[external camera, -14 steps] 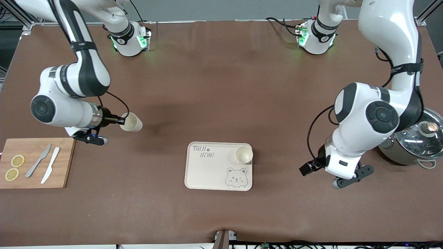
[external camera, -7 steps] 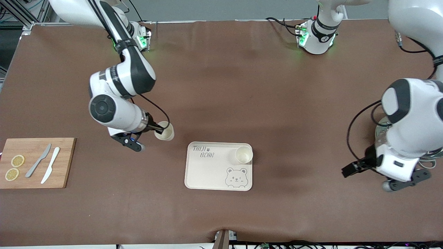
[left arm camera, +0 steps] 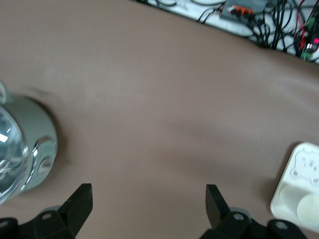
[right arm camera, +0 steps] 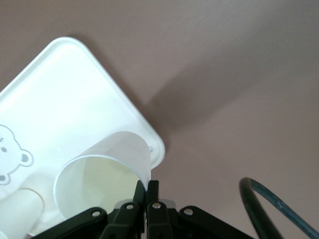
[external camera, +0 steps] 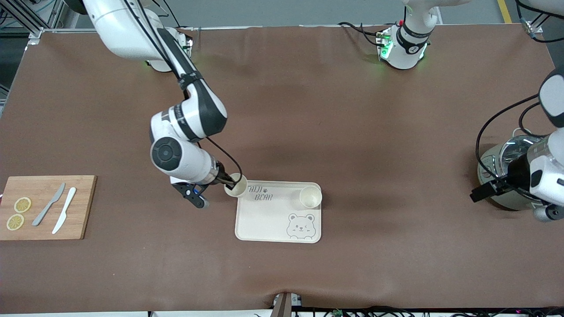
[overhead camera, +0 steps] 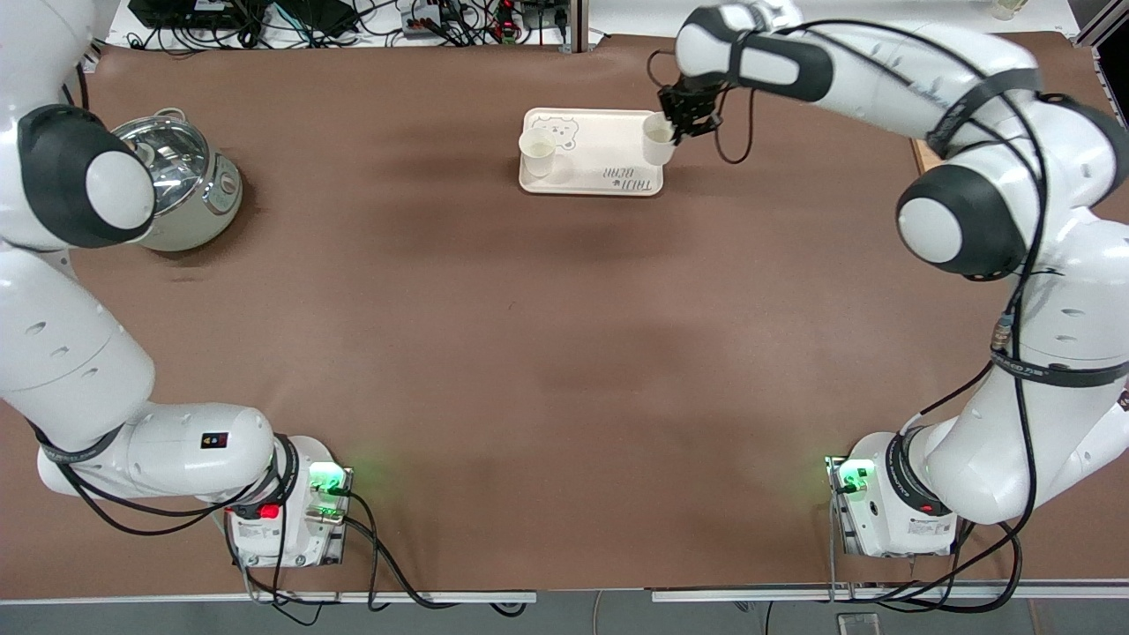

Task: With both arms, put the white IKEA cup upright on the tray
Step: 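Lower the cup onto the tray with the right gripper and open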

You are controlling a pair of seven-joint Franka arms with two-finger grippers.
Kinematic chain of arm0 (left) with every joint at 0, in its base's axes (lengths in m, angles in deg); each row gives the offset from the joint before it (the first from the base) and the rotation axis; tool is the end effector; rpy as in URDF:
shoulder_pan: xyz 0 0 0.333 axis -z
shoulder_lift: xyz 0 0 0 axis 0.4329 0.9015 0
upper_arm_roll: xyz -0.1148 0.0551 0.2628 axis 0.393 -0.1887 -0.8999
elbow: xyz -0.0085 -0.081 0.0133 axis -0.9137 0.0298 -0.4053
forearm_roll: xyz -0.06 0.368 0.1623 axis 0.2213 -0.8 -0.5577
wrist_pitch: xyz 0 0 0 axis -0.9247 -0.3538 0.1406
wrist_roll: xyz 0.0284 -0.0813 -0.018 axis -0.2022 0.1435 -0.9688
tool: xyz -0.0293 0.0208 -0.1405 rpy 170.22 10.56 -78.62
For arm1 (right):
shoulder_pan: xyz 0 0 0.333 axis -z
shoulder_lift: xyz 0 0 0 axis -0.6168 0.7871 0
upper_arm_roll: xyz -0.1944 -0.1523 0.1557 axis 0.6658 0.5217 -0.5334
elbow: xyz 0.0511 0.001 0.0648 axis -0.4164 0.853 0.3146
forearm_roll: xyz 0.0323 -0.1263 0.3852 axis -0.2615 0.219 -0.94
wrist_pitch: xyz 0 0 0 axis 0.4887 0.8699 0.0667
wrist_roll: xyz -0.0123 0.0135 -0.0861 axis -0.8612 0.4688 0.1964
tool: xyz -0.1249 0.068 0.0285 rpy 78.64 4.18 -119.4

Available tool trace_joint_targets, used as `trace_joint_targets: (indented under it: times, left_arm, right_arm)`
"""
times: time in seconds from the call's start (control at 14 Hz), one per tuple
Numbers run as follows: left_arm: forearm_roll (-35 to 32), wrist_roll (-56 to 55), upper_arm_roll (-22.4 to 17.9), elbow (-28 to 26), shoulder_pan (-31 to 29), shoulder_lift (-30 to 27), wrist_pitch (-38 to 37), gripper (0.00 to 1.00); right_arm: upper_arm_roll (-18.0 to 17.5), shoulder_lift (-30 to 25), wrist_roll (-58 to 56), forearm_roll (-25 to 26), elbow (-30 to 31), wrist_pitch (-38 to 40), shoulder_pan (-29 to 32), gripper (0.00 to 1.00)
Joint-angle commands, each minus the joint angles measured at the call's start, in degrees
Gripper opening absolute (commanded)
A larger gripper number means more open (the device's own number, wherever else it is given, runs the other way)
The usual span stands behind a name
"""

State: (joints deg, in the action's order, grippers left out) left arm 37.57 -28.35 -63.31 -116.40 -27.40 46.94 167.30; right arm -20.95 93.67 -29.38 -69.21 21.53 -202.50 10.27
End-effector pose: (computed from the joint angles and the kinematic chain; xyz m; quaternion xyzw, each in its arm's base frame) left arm 0.6844 -0.0275 0.4848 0.9876 0.1517 0.0381 0.0116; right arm 0.6234 0.3385 0.2411 -0.9355 0.3404 0.0680 0.0654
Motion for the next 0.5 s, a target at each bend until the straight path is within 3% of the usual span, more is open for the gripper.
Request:
trace_joint_targets:
  times: [0.0,0.43]
  left_arm:
    - [-3.76,1.11,0.47,-2.08,-0.53,-4.55,-5.53,1.00]
    - [-3.86,14.80,0.03,-1.90,-3.95,-10.71,-8.89,1.00]
  right_arm:
    - [0.53,2.86,2.76,-1.02,-2.36,-3.01,-1.28,0.00]
    - [0.53,5.67,3.38,-0.75,-2.36,-6.00,-2.60,0.00]
